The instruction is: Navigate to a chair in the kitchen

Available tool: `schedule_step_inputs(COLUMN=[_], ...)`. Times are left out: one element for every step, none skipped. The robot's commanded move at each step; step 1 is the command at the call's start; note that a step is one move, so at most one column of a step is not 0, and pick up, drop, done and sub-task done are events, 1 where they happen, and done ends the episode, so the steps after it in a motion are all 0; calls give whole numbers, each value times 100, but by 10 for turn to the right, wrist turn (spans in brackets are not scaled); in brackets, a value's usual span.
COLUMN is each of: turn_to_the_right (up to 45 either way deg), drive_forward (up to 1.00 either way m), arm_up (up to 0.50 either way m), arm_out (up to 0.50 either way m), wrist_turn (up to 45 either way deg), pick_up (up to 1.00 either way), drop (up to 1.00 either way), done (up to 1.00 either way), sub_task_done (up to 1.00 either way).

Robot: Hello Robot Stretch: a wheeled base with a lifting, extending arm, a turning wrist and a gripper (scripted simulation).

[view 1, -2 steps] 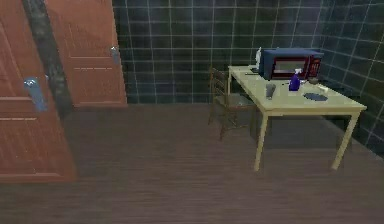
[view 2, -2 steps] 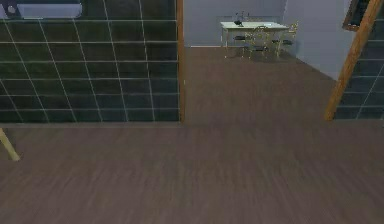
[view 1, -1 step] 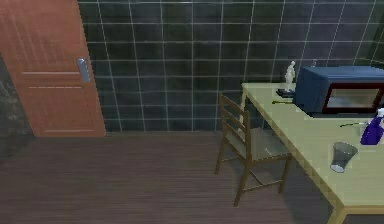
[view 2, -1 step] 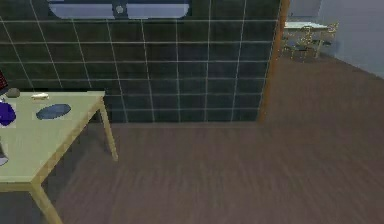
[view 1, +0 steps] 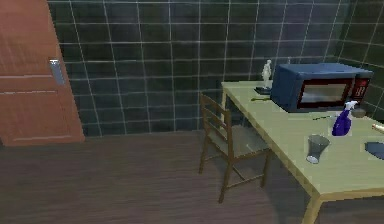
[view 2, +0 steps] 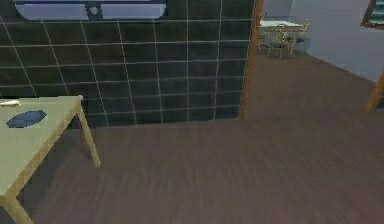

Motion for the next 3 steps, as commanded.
schedule_step_inputs(turn_to_the_right=[0, 180, 0], drive_forward=[55, 0, 0], arm_up=[0, 0, 0], arm_out=[0, 0, 0], wrist_turn=[0, 0, 0], pick_up=[0, 0, 0], drop=[0, 0, 0], done=[0, 0, 100], sub_task_done=[0, 0, 0])
